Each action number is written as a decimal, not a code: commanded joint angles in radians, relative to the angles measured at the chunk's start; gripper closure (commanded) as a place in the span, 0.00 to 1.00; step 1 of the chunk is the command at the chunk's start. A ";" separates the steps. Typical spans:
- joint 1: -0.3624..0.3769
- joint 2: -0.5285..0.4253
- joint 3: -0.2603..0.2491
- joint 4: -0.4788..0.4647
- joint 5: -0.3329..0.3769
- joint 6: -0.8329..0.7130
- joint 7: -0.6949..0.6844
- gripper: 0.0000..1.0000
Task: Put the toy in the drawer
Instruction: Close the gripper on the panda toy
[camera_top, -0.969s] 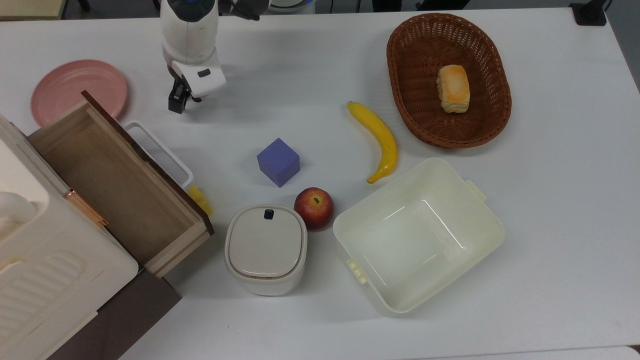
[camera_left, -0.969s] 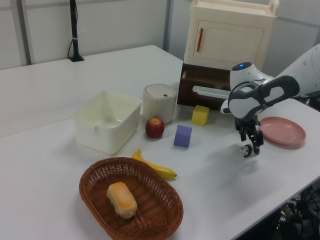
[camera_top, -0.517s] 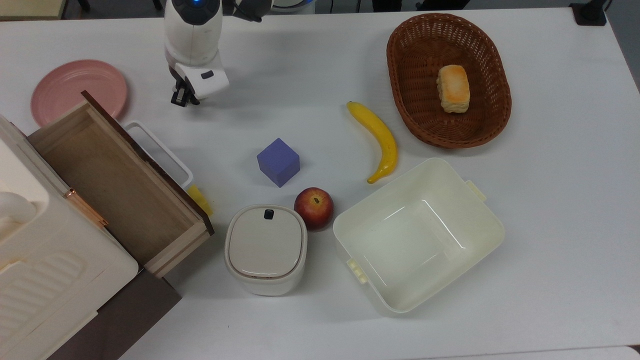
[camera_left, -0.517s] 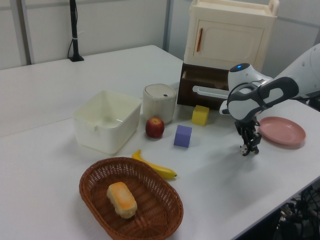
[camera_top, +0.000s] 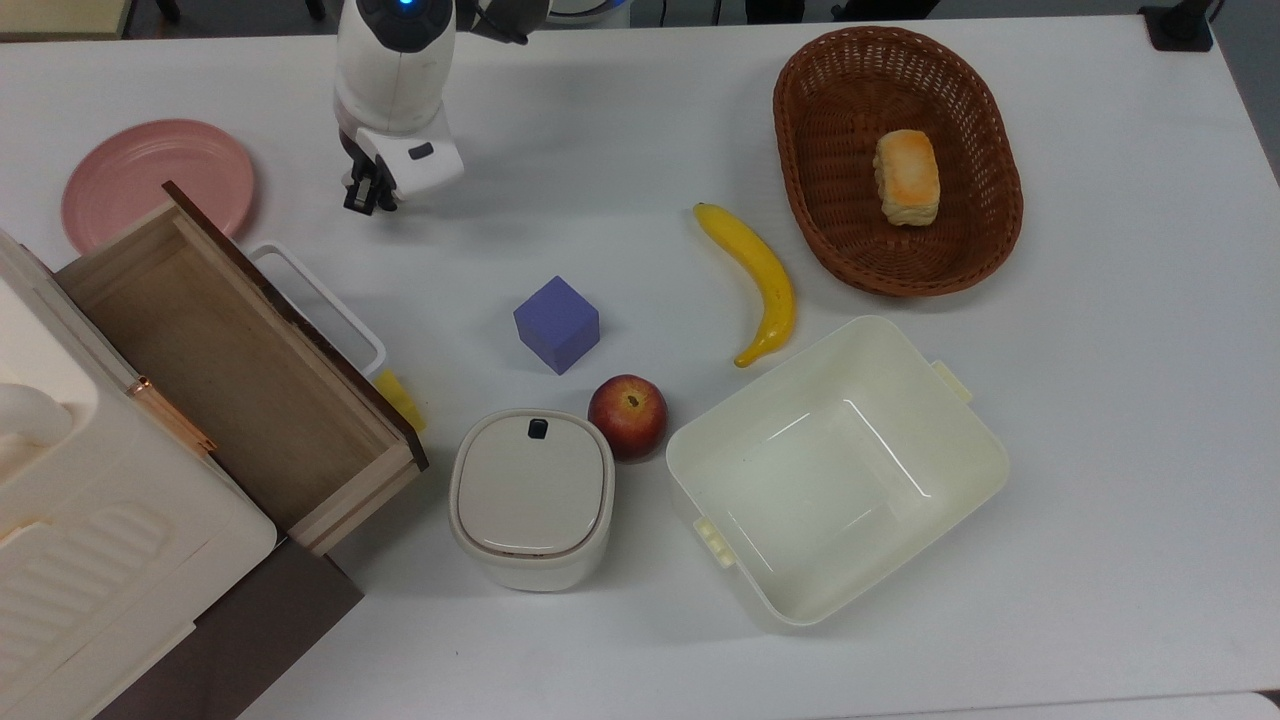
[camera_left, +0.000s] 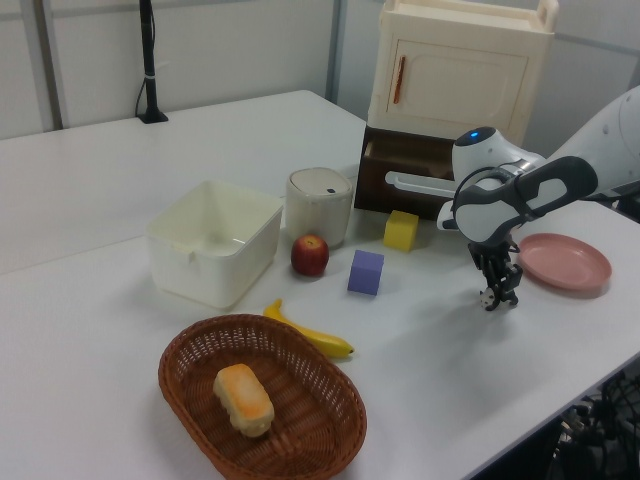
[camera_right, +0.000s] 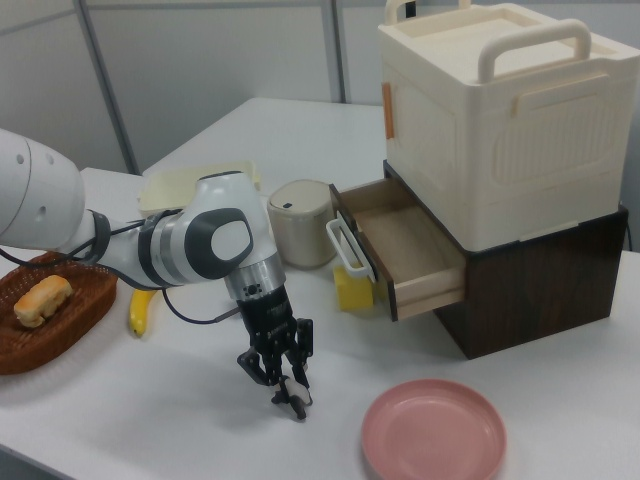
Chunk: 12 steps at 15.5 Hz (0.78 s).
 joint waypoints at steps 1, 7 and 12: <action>0.011 0.002 0.001 -0.008 -0.022 0.009 0.032 0.90; 0.011 0.002 0.019 0.029 -0.017 -0.019 0.037 0.99; 0.011 -0.001 0.028 0.103 0.024 -0.024 0.133 1.00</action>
